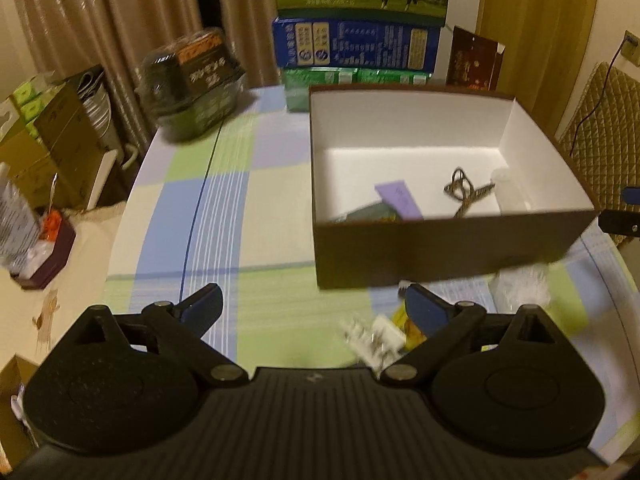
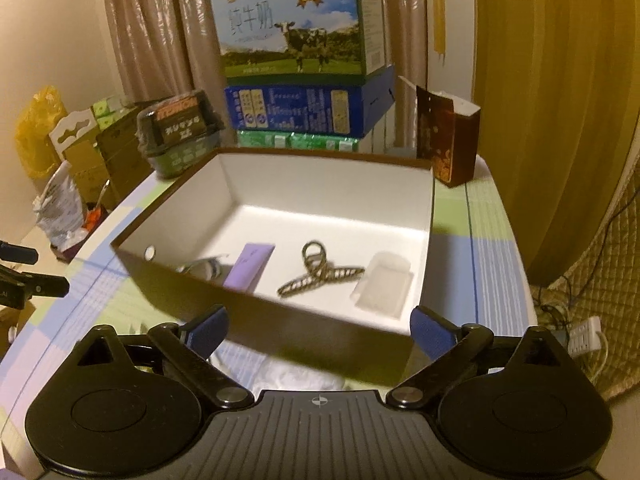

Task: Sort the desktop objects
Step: 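Withdraw both tools from the box toward the remaining table items, then grasp the black FLYCO box with the left tool while the right tool grasps the clear floss box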

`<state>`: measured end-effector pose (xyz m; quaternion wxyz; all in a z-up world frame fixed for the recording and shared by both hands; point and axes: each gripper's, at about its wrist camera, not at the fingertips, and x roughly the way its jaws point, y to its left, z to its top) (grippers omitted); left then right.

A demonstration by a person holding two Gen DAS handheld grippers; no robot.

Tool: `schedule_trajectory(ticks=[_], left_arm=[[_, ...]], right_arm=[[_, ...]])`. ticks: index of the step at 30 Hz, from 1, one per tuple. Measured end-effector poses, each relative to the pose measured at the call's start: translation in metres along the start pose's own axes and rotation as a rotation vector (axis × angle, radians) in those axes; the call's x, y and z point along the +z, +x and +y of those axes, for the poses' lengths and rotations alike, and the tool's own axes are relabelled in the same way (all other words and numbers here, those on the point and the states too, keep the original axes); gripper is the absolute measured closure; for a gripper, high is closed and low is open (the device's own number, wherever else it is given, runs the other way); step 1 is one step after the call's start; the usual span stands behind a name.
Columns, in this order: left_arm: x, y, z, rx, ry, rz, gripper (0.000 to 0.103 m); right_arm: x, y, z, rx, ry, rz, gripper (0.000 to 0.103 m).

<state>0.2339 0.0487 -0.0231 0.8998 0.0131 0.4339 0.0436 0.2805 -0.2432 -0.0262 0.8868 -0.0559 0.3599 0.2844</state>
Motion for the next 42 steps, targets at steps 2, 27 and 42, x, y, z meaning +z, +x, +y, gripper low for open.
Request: schedule_trajectory(ticks=[2,27,42], left_arm=[[-0.011,-0.004,0.0,0.001,-0.011,0.013,0.007],[-0.085,-0.025,-0.013,-0.016,-0.061,0.135,0.007],[-0.097,0.003,-0.018,-0.005,-0.079,0.206,0.007]], right_arm=[[-0.009,-0.003,0.005,0.003,0.003,0.014,0.006],[-0.077,-0.016,0.037,0.053,0.046,0.173,0.005],[-0.089,0.01,0.03,0.018,0.087,0.261,0.005]])
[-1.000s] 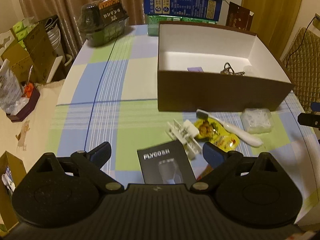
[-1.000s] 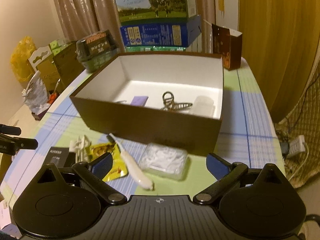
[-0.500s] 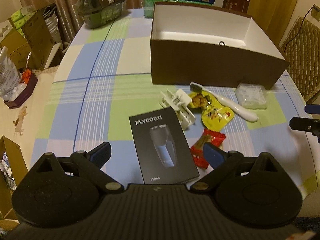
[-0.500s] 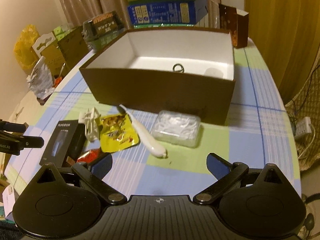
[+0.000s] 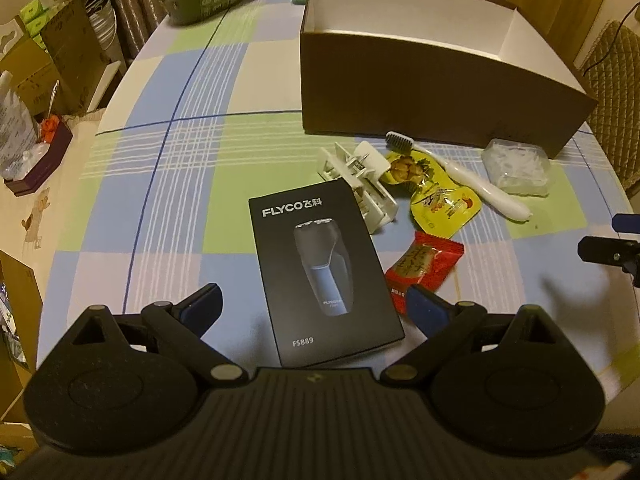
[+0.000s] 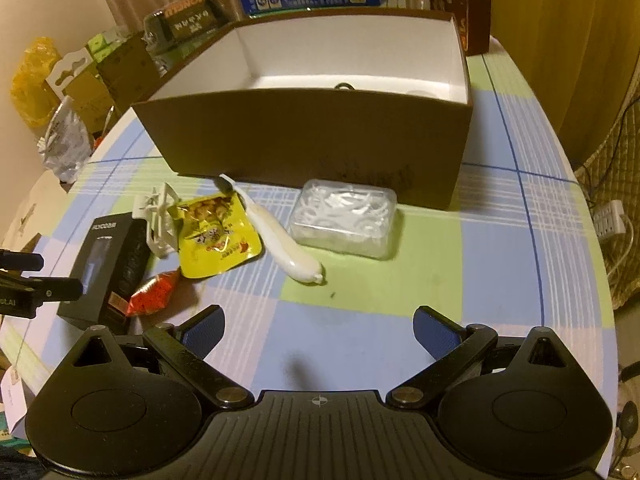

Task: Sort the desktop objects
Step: 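Grasp the black FLYCO box with the left tool while the right tool grasps the clear floss box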

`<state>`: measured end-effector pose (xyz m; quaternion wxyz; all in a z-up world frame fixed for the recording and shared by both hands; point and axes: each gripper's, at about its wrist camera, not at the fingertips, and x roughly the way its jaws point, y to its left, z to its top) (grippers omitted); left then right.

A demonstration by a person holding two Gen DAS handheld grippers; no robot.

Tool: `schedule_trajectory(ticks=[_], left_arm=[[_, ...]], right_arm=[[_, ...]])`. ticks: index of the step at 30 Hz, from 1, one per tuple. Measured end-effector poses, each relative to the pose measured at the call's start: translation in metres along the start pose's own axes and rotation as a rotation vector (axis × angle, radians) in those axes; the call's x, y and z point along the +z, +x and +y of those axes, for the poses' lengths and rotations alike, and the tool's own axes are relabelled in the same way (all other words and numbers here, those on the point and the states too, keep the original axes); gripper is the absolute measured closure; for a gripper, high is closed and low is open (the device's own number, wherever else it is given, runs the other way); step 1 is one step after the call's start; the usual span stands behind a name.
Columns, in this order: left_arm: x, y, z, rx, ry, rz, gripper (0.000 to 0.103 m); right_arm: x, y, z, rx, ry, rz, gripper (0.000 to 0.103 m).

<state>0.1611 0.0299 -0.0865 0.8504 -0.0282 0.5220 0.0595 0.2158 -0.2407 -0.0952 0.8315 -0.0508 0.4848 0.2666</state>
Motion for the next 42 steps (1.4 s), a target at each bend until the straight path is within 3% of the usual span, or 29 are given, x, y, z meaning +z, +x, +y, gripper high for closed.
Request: schedule_trajectory(ticks=[18,21,23,34,42], left_arm=[[0.026,0.062,-0.001,0.049,-0.021,0.05,0.006],[0.028,0.068,0.002,0.032,-0.03,0.054,0.011],[0.028,0.069,0.005,0.022,-0.032,0.048,0.022],[0.019,0.065,0.052,0.083,-0.116,0.04,0.026],[0.017,0.062,0.084,0.124,-0.175,0.036,0.026]], right_arm=[[0.012,0.018,-0.02,-0.026,0.071,0.007,0.005],[0.014,0.021,-0.021,-0.029,0.074,0.008,0.005],[0.015,0.022,-0.021,-0.029,0.076,0.005,0.005],[0.031,0.039,-0.014,-0.007,0.074,-0.019,0.005],[0.052,0.069,-0.007,-0.068,0.092,-0.049,0.005]])
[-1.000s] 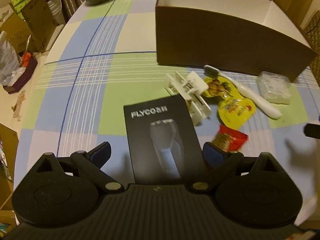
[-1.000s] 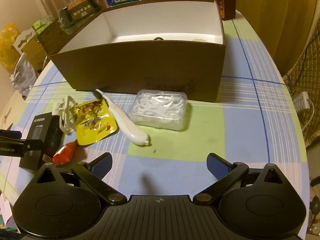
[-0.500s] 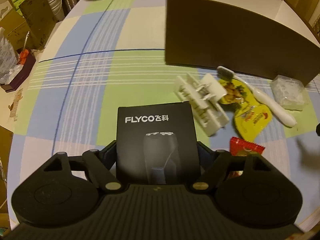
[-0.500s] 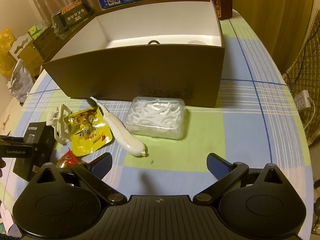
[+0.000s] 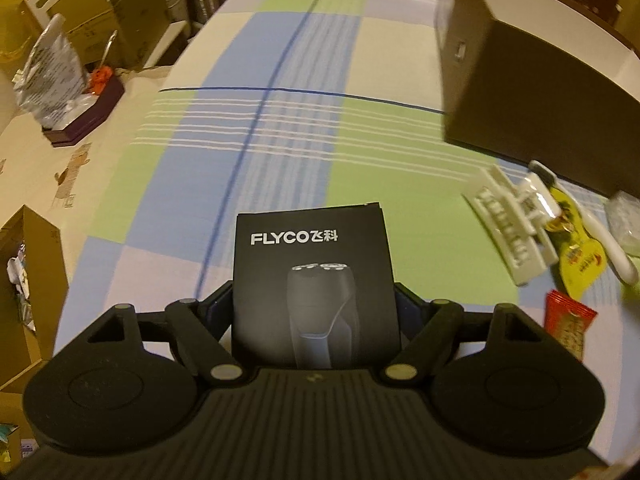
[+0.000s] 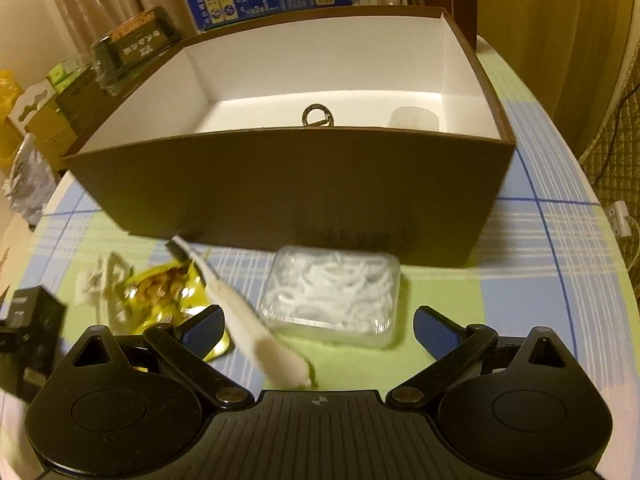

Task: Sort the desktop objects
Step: 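Grasp the black FLYCO box with the left tool while the right tool grasps the clear floss box, then carry the FLYCO box with the left tool while the right tool carries the floss box over the brown box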

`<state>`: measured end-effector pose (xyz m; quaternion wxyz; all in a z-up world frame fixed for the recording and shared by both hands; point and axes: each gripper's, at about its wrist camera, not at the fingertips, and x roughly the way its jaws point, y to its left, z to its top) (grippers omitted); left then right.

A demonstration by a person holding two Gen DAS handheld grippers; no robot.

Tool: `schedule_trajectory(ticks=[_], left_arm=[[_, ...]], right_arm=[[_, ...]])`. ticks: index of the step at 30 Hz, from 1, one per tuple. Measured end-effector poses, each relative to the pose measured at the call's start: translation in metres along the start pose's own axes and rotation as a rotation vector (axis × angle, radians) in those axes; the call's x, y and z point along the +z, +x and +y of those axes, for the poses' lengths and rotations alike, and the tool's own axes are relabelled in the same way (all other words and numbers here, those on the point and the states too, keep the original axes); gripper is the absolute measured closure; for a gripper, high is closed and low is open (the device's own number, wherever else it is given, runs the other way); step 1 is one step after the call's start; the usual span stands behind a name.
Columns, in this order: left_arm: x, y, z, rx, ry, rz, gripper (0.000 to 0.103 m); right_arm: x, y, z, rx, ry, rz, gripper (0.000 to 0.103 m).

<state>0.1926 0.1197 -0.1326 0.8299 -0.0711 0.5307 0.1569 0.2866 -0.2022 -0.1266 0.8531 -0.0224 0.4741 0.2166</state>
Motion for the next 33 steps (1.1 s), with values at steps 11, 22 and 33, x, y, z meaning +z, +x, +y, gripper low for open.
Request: schedule_trajectory(ticks=[11,22,33], left_arm=[[0.006,0.008,0.01,0.018,-0.007,0.006,0.025],[0.005,0.018,0.008,0.024,0.015,0.028,0.024],[0.003,0.017,0.003,0.02,0.058,0.025,0.026]], right_arm=[[0.01,0.035,0.004,-0.111,0.033,0.018,0.005],[-0.002,0.033,-0.008,-0.153,-0.039,0.018,0.02],[-0.023,0.005,-0.047,-0.134,0.01,0.035,0.02]])
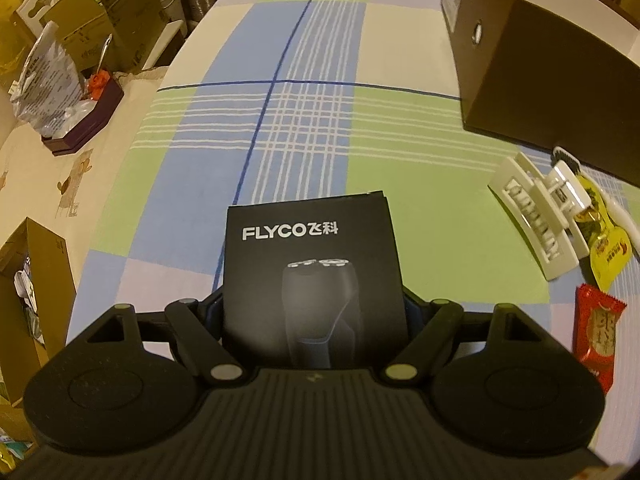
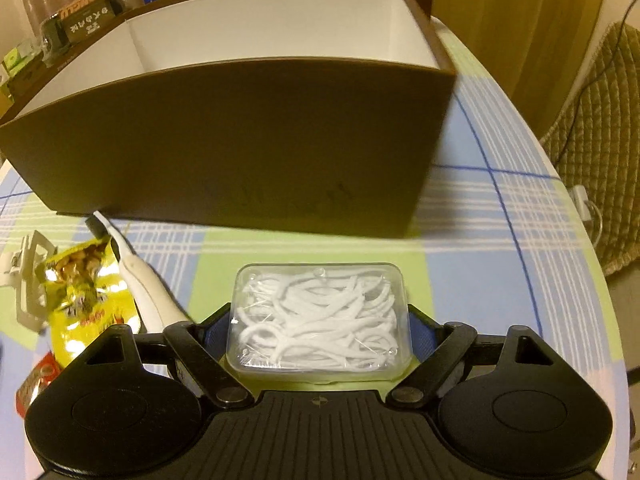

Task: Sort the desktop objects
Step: 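Carry the FLYCO box with the left tool while the right tool carries the floss box over the brown box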

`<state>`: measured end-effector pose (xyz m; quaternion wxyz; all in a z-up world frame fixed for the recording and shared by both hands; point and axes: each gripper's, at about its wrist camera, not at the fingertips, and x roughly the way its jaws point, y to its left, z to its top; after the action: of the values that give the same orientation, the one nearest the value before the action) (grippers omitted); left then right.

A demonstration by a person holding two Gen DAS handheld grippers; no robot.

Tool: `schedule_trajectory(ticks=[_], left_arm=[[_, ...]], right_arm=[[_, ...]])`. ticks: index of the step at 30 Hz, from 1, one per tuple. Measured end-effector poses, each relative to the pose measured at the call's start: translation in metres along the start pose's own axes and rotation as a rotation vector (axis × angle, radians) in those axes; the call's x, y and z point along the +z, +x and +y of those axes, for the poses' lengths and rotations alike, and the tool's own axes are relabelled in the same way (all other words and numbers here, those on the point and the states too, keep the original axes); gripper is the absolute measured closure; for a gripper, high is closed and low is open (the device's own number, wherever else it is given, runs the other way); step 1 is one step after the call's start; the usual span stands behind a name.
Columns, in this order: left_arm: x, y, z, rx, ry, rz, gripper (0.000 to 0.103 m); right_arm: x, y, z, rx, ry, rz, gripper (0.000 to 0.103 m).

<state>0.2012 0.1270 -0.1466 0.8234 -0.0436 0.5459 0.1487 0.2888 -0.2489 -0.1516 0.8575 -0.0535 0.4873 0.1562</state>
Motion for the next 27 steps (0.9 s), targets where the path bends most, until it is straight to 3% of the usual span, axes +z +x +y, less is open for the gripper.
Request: schedule_trajectory(ticks=[11,27], left_arm=[[-0.015,-0.02,-0.007,-0.047,0.017,-0.003,0.026],[0.004,-0.088,-0.038,-0.136,0.082,-0.164,0.026]], right_arm=[[-0.017,-0.024,-0.014,0.029,0.023,0.001,0.02],[0.003,-0.072,0.016,0.14,-0.053,-0.092,0.02]])
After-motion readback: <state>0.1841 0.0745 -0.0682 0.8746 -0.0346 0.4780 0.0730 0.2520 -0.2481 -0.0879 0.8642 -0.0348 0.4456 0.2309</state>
